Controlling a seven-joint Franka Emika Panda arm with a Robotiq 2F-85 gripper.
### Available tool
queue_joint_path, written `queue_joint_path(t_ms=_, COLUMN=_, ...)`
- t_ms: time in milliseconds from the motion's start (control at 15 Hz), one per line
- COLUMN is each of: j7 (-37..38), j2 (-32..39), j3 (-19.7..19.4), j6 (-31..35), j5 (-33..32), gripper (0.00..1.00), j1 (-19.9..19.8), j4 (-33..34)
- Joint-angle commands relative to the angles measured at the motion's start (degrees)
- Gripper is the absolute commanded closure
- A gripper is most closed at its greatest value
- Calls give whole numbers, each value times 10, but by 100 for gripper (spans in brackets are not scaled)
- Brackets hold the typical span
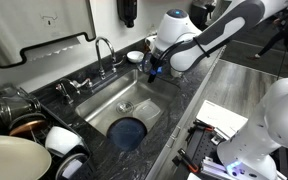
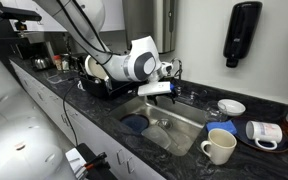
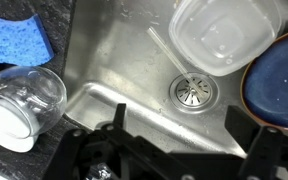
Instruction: Pick up the straw from the sink and put in the kitchen utensil holder
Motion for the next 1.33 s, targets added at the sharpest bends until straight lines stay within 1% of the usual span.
queue_joint_path(t_ms=0, j7=-8, j2=78, j3=8, j6=7, j5=-70, gripper=0, j1=-15, j4=57)
queue_joint_path(t_ms=133, j7=-4, j2=111, j3=8, j6=13, j5=-101, gripper=0, j1=-11, j4=83)
queue_joint_path(t_ms=267, j7=-8, j2=146, j3=2, j6=21, j5=-116, gripper=0, j1=-8, j4=107)
queue_joint_path(t_ms=333, j7=-13, j2=163, j3=0, j6=25, j5=-114, gripper=0, j1=-7, j4=117)
queue_joint_path(t_ms=533, j7=-41, j2=226, j3=3, j6=66, j5=-91, gripper=0, j1=-8, j4=150)
queue_joint_path(t_ms=667, j7=-97, j2=270, j3=22, j6=106, j5=-74, gripper=0, j1=-13, j4=170)
queue_joint_path(t_ms=867, j7=-167, j2=328, j3=50, j6=131, j5=-78, gripper=0, j1=-24, j4=199)
queue_joint_path(t_ms=1000, j7=-227, j2=362, j3=88, j6=128, j5=-72, gripper=0, j1=-47, j4=216)
queue_joint_path(t_ms=1133, j7=-271, j2=389, j3=104, j6=125, j5=-73, gripper=0, j1=-59, j4=231)
queue_joint_path(t_ms=1267, j7=-297, j2=416, j3=105, j6=114, j5=-71, gripper=0, j1=-62, j4=253)
